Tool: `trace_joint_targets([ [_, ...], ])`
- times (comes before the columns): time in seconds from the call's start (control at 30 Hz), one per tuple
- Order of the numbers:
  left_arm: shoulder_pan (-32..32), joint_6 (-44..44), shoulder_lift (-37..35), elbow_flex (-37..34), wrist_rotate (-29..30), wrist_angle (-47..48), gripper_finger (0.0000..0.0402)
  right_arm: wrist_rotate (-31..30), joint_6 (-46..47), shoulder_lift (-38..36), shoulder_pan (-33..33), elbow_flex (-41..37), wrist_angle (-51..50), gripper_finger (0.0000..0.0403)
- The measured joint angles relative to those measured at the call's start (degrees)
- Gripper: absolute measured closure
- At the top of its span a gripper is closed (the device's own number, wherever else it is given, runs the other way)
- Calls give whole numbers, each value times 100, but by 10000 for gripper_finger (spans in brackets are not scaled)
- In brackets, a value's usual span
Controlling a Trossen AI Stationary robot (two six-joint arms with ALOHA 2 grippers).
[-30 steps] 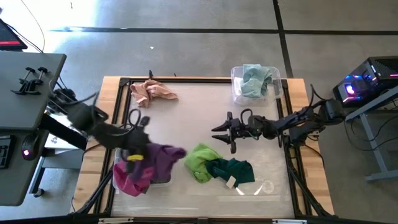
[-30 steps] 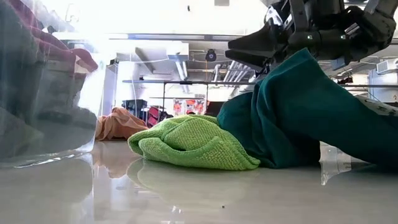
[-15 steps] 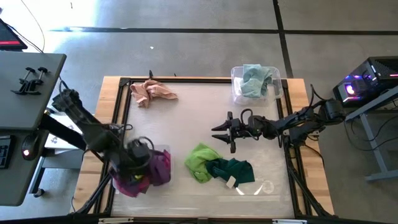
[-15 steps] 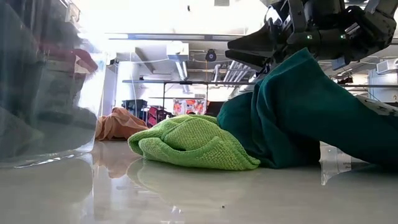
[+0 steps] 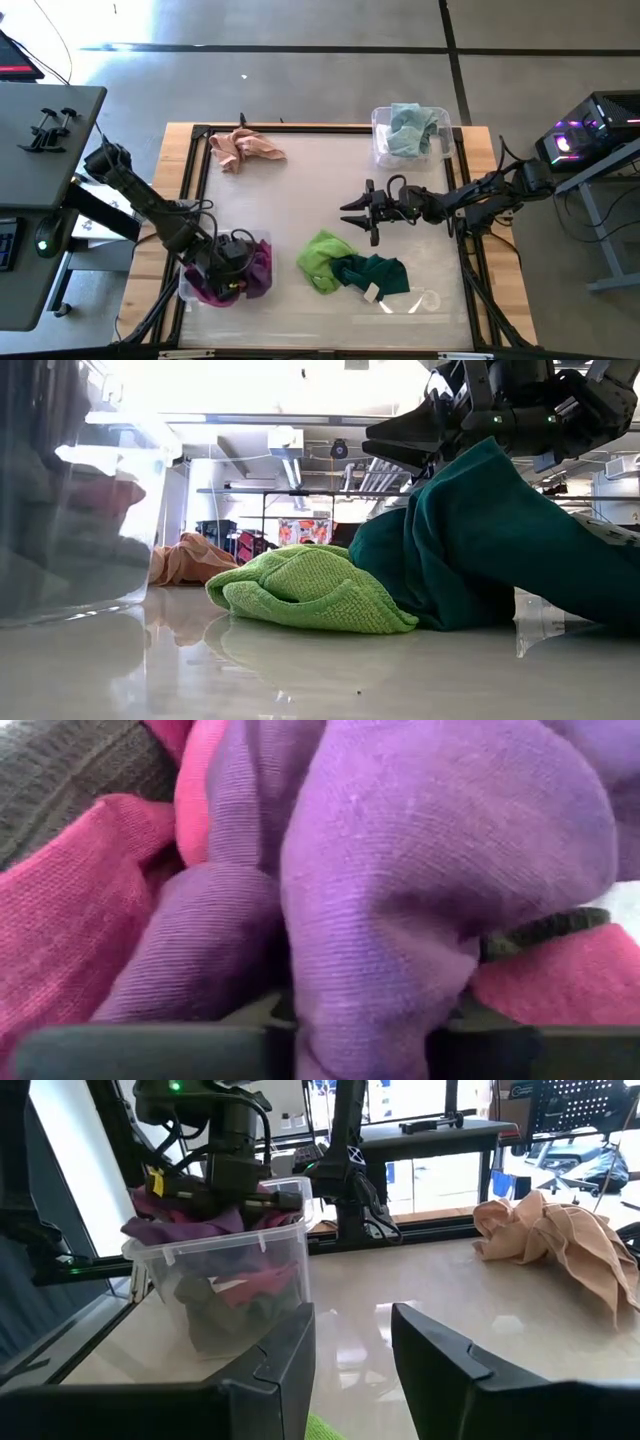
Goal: Sort towels by color in basket
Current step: Put the violet towel into the bottom transparent bin
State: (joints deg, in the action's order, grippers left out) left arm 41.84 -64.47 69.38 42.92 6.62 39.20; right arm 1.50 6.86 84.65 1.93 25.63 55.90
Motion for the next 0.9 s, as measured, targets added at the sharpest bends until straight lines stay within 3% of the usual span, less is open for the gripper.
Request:
trace_joint_targets([
  [0.27, -298, -148, -369, 448, -971, 373, 243, 0, 60, 2, 0, 0, 1, 274],
  [0.43, -371, 17, -869, 1004, -1401, 629, 240, 6, 62, 2, 0, 0, -1, 274],
  [0.57, -501, -589, -1350, 1355, -1481, 1196, 242, 52, 65, 2, 0, 0, -17, 274],
  [0.73, -583, -1143, -1624, 1464, -1373, 1795, 243, 57, 62, 4, 0, 0, -50, 274],
  [0.9, -583, -878, -1638, 1464, -1670, 1895, 243, 57, 62, 4, 0, 0, -90, 274],
])
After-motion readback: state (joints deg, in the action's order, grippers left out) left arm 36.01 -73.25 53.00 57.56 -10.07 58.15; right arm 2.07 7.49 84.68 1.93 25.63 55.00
